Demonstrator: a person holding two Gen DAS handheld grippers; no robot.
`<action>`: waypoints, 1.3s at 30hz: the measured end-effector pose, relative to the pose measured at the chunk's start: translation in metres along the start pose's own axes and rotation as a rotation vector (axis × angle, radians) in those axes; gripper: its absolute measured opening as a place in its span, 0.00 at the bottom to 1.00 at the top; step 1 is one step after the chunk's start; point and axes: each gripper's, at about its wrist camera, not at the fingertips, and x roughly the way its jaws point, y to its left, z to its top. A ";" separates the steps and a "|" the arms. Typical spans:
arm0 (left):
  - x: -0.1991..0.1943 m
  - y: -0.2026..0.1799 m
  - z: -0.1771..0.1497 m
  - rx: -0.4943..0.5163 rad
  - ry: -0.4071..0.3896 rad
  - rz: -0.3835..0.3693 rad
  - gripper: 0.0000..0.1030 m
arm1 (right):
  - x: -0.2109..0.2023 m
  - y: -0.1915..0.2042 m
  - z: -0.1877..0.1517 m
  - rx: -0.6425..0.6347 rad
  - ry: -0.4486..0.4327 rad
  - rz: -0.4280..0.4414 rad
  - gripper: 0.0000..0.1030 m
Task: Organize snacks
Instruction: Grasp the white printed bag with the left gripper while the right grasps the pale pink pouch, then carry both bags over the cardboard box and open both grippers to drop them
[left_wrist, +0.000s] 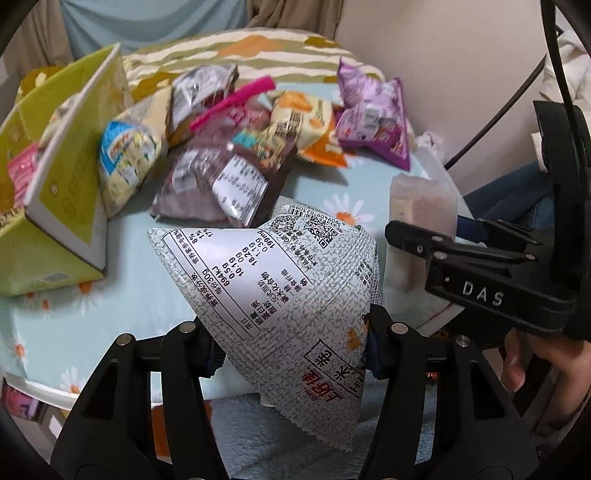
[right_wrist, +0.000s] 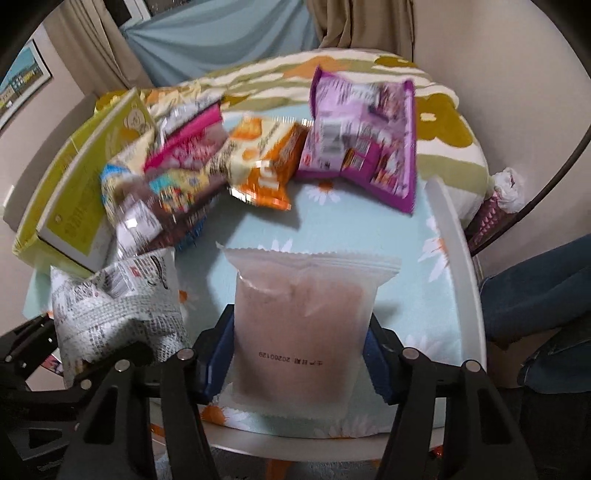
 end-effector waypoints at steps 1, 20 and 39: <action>-0.003 -0.001 0.002 0.004 -0.007 0.001 0.54 | -0.004 0.000 0.003 0.000 -0.010 0.002 0.56; -0.115 0.102 0.064 -0.063 -0.272 0.105 0.54 | -0.089 0.104 0.114 -0.194 -0.269 0.157 0.56; -0.069 0.379 0.166 -0.176 -0.194 0.167 0.55 | 0.019 0.301 0.202 -0.219 -0.144 0.251 0.56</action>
